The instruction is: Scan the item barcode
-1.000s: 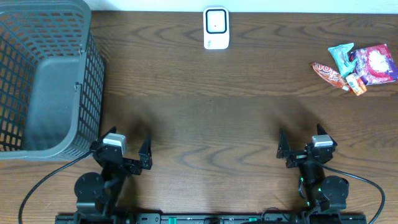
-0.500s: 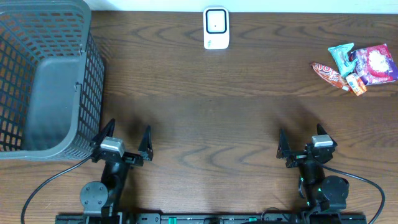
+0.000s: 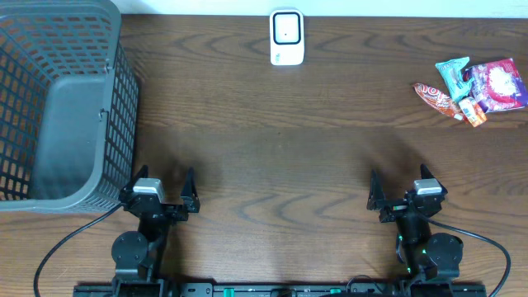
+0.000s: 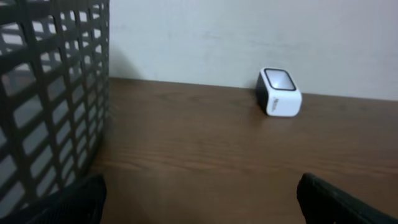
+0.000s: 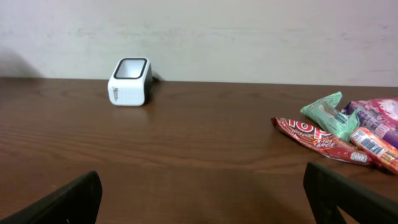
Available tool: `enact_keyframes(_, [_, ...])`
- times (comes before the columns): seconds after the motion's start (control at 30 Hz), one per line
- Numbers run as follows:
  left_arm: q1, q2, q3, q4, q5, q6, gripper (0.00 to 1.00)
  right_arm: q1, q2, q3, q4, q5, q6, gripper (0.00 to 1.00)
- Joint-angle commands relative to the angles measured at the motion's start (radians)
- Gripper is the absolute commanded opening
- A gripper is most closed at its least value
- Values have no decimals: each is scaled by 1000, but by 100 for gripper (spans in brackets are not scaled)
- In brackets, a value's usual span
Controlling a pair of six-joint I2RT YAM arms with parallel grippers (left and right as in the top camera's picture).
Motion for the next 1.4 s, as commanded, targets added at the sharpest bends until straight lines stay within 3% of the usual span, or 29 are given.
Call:
enact_keyframes(0.0, [4, -8, -4, -66, -9, 80, 98, 9, -6, -3, -3, 5, -14, 99])
enact_keyframes(0.17, [4, -8, -4, -64, -7, 127, 98, 9, -6, -3, -3, 5, -14, 99])
enact_keyframes(0.53, [4, -8, -4, -77, -145, 84, 98, 9, -6, -3, -2, 5, -14, 99])
enact_keyframes(1.37, [4, -8, -4, -75, -143, 107, 98, 9, -6, -3, -2, 5, -14, 99])
